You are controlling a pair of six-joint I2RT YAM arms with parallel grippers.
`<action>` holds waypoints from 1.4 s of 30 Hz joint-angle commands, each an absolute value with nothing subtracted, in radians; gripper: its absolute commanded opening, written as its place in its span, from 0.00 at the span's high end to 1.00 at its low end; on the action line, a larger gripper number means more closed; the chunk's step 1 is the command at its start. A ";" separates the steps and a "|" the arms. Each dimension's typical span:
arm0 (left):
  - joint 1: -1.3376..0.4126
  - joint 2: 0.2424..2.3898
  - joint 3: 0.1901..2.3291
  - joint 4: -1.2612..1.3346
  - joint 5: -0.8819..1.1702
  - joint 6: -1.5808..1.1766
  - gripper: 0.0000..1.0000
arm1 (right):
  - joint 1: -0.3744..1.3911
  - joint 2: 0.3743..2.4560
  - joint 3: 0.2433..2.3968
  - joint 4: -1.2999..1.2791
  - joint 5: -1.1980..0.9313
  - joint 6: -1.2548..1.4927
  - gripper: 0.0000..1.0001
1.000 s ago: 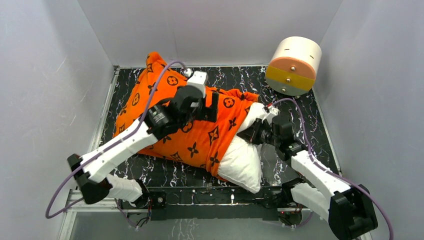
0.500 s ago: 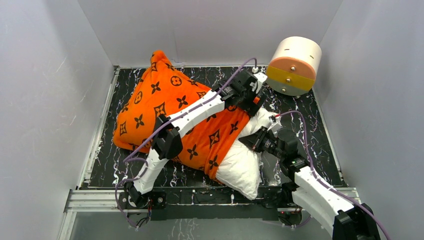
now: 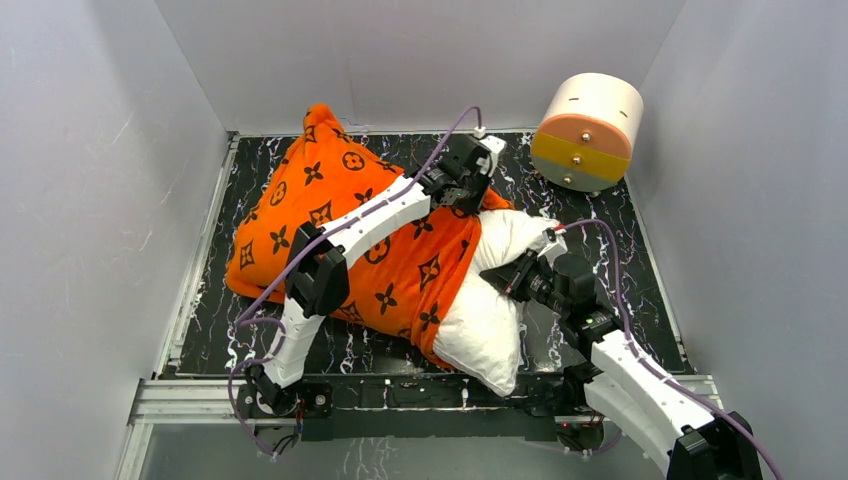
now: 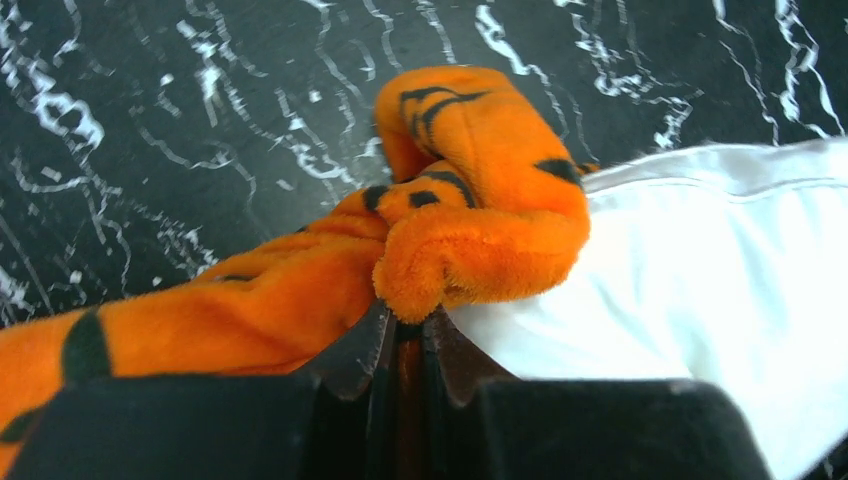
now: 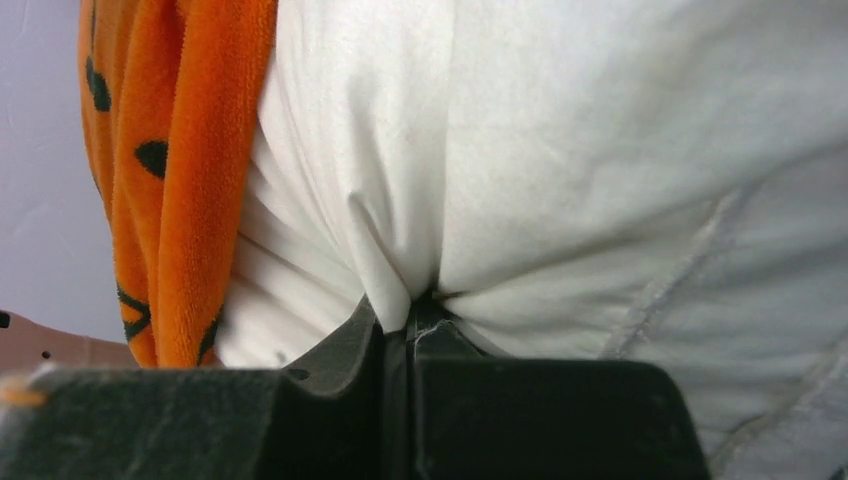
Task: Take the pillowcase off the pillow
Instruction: Remove the pillow from the pillowcase.
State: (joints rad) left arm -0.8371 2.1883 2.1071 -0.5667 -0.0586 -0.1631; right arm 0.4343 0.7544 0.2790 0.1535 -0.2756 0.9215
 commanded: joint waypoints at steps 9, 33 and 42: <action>-0.492 1.958 1.914 -0.650 -0.263 -0.235 0.92 | 0.442 0.749 0.223 -0.327 -0.131 0.942 1.00; -0.341 1.645 1.528 -0.463 0.265 -0.205 1.00 | 0.376 1.041 1.017 -0.577 0.111 0.628 0.01; -0.351 1.546 1.455 -0.456 0.343 -0.261 1.00 | 0.223 1.343 1.122 -0.220 -0.200 0.852 0.01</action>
